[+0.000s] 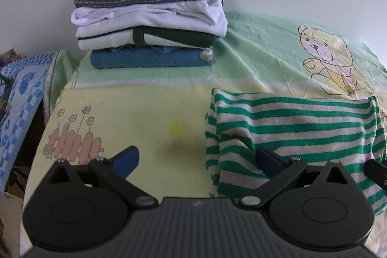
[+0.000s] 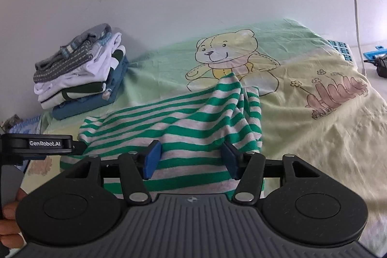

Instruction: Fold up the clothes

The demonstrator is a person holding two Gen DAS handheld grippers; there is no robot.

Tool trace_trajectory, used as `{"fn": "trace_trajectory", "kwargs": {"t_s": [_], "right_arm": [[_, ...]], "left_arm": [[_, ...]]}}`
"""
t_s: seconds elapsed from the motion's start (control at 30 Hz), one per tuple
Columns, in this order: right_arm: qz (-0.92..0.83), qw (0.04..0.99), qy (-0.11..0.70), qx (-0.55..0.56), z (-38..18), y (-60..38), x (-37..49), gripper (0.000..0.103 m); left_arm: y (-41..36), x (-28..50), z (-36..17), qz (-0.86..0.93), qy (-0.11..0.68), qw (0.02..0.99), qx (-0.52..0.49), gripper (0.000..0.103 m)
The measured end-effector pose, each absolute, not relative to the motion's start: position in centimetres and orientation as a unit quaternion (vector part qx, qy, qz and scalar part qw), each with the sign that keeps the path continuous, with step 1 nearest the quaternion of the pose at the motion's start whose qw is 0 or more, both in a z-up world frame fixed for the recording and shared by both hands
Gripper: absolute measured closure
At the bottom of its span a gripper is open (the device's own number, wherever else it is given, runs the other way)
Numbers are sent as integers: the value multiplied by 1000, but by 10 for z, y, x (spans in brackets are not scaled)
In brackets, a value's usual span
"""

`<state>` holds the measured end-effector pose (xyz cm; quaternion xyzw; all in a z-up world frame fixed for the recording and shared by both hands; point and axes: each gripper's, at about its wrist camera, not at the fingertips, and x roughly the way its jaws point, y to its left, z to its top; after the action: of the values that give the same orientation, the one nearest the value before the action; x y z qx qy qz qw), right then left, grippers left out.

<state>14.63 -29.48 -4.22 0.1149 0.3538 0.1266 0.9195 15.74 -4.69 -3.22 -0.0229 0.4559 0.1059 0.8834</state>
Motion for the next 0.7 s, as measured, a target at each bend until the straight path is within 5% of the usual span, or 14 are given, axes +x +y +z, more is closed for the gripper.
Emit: {"fn": "trace_trajectory", "kwargs": {"t_s": [0.7], "right_arm": [[121, 918, 365, 98, -48, -295, 157, 38]], "left_arm": [[-49, 158, -36, 106, 458, 882, -21, 1]]}}
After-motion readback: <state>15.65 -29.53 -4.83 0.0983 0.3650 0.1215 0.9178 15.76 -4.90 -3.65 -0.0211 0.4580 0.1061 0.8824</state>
